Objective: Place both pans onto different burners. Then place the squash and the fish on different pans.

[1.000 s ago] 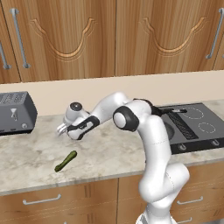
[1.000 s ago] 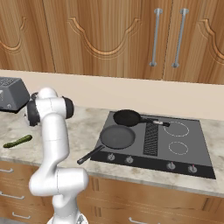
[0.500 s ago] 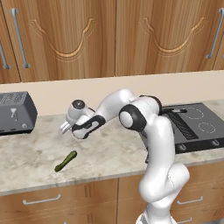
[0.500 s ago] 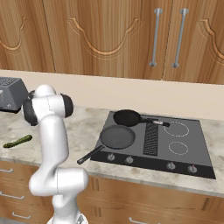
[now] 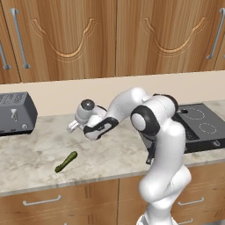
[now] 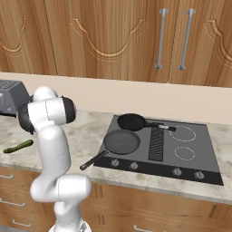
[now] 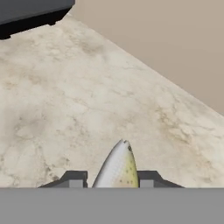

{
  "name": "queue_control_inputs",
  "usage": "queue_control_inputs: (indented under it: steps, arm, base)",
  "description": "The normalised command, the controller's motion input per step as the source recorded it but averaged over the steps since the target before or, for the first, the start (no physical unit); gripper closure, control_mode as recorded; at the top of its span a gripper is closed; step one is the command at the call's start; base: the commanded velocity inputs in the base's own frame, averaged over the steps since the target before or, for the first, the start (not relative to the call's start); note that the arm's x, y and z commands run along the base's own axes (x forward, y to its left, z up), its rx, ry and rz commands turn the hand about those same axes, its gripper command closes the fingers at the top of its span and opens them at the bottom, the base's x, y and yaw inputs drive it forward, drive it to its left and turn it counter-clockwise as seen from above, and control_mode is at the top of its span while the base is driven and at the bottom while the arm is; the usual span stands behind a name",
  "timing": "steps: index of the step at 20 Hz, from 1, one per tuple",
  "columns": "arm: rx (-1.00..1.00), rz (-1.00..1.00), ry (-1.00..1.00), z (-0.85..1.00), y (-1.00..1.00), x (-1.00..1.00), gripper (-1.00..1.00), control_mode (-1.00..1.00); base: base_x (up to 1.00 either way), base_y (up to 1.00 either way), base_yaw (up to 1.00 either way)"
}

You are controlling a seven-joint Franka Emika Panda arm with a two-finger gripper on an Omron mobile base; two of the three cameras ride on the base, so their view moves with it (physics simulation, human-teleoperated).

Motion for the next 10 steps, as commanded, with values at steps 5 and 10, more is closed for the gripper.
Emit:
queue_control_inputs:
  steps: [5, 10]
  arm:
    - [0.0, -0.07, -0.06, 0.22, -0.65, -0.1, 1.0, -1.0]
    - [0.03, -0.08, -0.07, 0.29, -0.67, -0.08, 1.0, -1.0]
  base:
    - [0.0, 0.0, 0.0]
    - [0.0, 0.0, 0.0]
